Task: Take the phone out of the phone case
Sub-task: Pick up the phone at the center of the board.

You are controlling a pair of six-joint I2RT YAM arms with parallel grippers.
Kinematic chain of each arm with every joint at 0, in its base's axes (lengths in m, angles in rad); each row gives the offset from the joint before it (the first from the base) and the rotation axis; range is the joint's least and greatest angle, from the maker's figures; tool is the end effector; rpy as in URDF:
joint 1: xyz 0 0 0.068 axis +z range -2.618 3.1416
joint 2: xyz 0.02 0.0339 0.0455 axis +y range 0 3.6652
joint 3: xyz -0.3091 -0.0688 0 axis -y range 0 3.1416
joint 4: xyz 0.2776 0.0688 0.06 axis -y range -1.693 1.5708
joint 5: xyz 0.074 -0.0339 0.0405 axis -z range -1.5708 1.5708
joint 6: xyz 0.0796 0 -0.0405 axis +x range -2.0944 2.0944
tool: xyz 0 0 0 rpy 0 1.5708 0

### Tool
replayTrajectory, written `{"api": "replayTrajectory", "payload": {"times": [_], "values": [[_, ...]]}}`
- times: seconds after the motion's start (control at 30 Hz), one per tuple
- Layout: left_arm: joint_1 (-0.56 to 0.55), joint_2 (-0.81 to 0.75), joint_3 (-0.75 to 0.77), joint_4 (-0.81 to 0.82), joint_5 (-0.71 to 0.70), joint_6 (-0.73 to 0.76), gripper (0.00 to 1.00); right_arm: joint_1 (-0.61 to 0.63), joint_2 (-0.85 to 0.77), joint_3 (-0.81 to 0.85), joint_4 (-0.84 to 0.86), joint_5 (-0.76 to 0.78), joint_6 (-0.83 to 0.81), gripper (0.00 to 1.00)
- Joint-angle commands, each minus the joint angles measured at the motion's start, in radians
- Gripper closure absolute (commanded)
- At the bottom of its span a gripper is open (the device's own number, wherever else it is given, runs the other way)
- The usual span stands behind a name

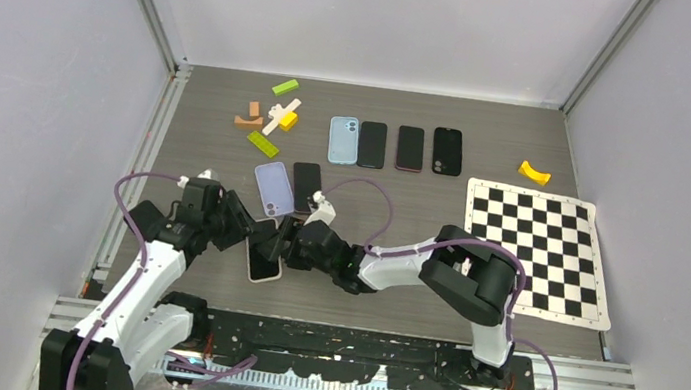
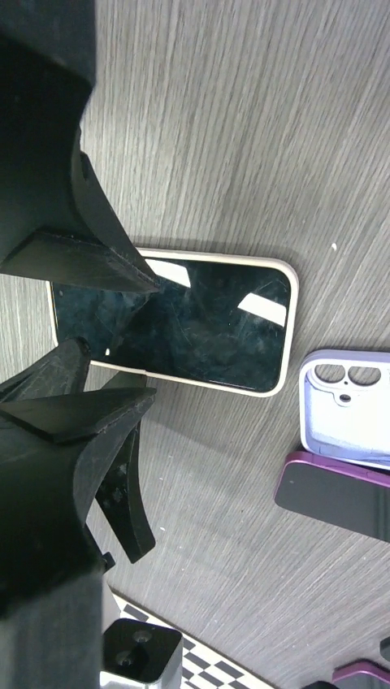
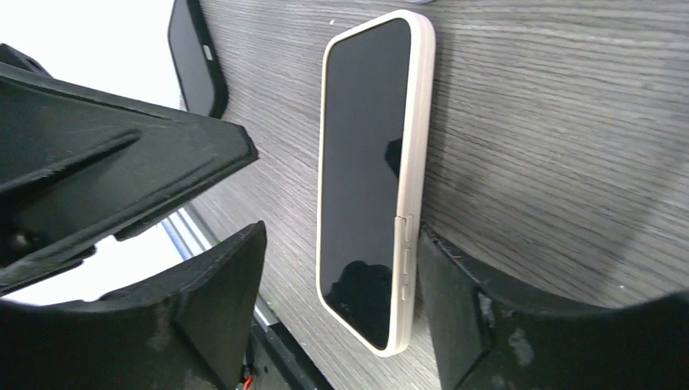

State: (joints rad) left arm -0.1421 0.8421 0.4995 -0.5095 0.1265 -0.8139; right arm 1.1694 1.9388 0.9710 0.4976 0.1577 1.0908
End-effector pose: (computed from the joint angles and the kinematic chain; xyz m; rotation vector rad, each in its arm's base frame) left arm 0.1931 -0.0378 0.1922 -0.7677 2.3793 -0.5725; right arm 0.1967 0.4315 0.1381 0.0208 2.2773 1.1856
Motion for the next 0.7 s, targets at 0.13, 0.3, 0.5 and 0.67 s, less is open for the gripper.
{"api": "replayTrajectory", "payload": {"times": [0.13, 0.3, 0.5, 0.67], "values": [[-0.001, 0.007, -0.017, 0.013, -0.057, 0.025, 0.50, 0.007, 0.041, 0.030, 0.148, -0.025, -0.088, 0.48], [-0.001, 0.017, -0.046, -0.012, -0.147, 0.026, 0.48, 0.007, 0.061, 0.020, 0.204, -0.042, -0.077, 0.53], [-0.001, 0.043, -0.113, 0.005, -0.162, -0.003, 0.41, 0.006, 0.073, 0.002, 0.241, -0.043, -0.055, 0.52], [-0.001, 0.071, -0.141, 0.037, -0.048, -0.056, 0.48, -0.001, 0.079, -0.003, 0.272, -0.064, -0.045, 0.52]]}}
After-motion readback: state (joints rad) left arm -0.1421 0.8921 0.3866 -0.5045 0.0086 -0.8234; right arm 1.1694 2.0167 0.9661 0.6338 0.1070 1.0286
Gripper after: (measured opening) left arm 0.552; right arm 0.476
